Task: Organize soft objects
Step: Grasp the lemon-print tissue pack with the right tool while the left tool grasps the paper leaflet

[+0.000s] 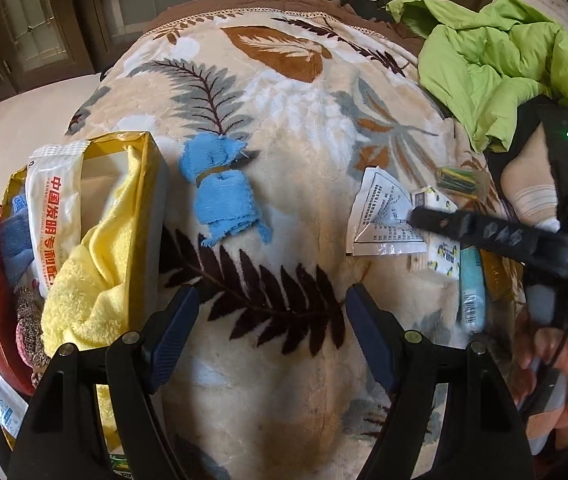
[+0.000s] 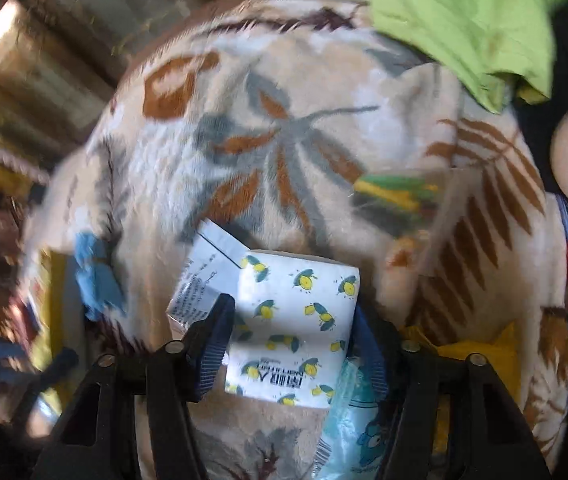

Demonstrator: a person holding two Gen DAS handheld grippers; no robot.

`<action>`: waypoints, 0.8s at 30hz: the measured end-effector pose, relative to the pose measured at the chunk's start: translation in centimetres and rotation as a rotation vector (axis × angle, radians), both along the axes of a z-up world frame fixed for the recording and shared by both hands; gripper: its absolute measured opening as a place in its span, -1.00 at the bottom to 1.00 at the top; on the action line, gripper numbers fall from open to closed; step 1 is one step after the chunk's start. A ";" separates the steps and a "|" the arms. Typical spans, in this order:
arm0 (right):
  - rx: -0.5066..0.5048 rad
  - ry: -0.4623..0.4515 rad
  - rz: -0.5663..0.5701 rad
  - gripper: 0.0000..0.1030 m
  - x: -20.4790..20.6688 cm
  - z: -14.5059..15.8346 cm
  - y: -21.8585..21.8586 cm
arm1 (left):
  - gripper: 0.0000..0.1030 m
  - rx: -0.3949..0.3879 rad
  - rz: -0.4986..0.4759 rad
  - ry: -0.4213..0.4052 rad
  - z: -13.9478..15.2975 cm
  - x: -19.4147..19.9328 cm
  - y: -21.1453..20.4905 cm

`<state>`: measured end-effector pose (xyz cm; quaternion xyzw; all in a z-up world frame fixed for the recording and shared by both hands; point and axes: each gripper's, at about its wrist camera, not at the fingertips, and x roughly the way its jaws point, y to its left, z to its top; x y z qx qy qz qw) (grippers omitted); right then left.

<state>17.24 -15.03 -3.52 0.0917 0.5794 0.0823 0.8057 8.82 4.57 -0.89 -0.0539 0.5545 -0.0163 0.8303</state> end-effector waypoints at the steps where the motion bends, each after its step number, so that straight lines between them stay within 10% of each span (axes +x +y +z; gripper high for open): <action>1: -0.013 -0.013 0.013 0.07 -0.2 0.0 0.1 | 0.47 0.001 -0.002 0.002 0.0 0.1 -0.1; 24: 0.167 0.004 -0.064 0.06 -3.7 -0.4 -6.1 | 0.49 0.054 -0.198 0.116 -3.9 9.1 -8.8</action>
